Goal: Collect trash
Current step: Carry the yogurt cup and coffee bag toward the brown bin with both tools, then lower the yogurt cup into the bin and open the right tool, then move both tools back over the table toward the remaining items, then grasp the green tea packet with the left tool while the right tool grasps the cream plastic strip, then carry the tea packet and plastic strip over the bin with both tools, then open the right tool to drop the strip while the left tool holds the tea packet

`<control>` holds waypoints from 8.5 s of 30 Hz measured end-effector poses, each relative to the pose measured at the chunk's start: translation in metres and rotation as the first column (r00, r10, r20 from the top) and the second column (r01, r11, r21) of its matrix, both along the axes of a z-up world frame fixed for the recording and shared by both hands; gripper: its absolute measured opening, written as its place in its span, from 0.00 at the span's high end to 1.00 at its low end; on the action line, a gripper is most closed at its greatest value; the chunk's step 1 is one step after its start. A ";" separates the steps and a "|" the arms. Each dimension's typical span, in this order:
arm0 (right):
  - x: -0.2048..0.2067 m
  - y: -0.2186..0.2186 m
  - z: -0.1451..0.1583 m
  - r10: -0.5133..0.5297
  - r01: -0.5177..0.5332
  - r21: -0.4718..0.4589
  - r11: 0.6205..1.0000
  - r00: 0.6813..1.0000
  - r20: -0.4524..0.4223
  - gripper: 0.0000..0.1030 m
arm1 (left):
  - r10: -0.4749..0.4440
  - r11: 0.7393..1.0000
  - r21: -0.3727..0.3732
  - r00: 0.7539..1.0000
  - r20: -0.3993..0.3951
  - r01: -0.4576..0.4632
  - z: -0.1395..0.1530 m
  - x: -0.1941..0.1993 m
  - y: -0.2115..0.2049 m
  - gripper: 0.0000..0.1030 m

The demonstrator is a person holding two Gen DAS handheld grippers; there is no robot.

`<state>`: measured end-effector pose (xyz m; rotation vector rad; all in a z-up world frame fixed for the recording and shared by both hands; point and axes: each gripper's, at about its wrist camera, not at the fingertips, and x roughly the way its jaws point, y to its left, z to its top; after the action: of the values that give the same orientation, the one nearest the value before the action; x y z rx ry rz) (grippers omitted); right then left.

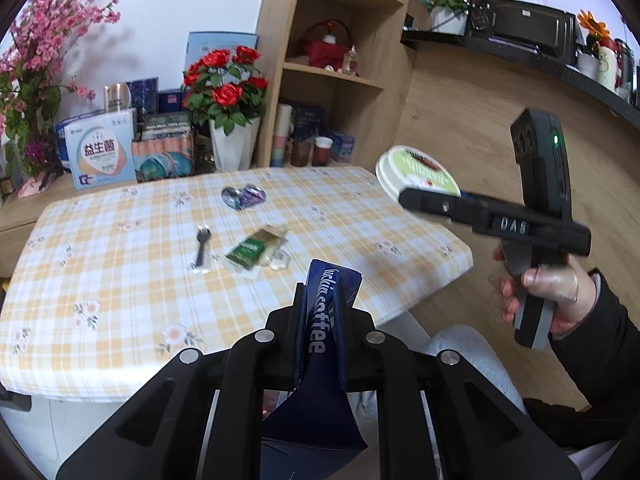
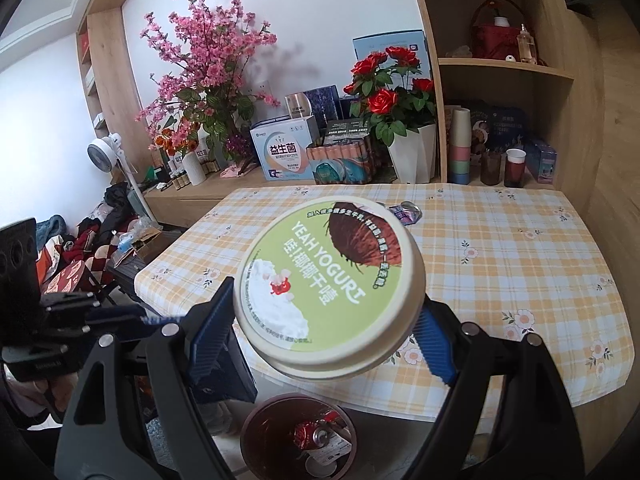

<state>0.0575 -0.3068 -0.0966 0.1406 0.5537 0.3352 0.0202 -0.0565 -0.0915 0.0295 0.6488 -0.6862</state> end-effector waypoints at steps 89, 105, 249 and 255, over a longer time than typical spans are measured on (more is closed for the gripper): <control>0.016 0.014 -0.099 -0.129 0.091 -0.172 0.981 0.966 -0.223 0.06 | 0.452 0.891 0.085 0.889 -0.073 -0.446 -0.063 0.027 0.096 0.06; 0.061 0.001 -0.105 -0.172 0.138 -0.135 0.981 0.945 -0.279 0.05 | 0.399 0.914 0.121 0.912 -0.095 -0.388 -0.073 0.063 0.084 0.06; 0.015 0.066 -0.089 0.054 -0.061 -0.025 0.998 0.977 -0.206 0.86 | 0.312 0.917 -0.211 0.938 -0.151 -0.339 -0.051 0.003 0.098 0.82; 0.013 0.084 -0.093 0.105 -0.116 -0.032 0.993 0.966 -0.238 0.85 | 0.320 0.910 -0.224 0.935 -0.153 -0.348 -0.051 -0.001 0.104 0.82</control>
<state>0.0709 -0.2231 -0.1892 0.1057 0.8064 0.4174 0.0191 0.0478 -0.1423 -0.3496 0.6520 -0.4326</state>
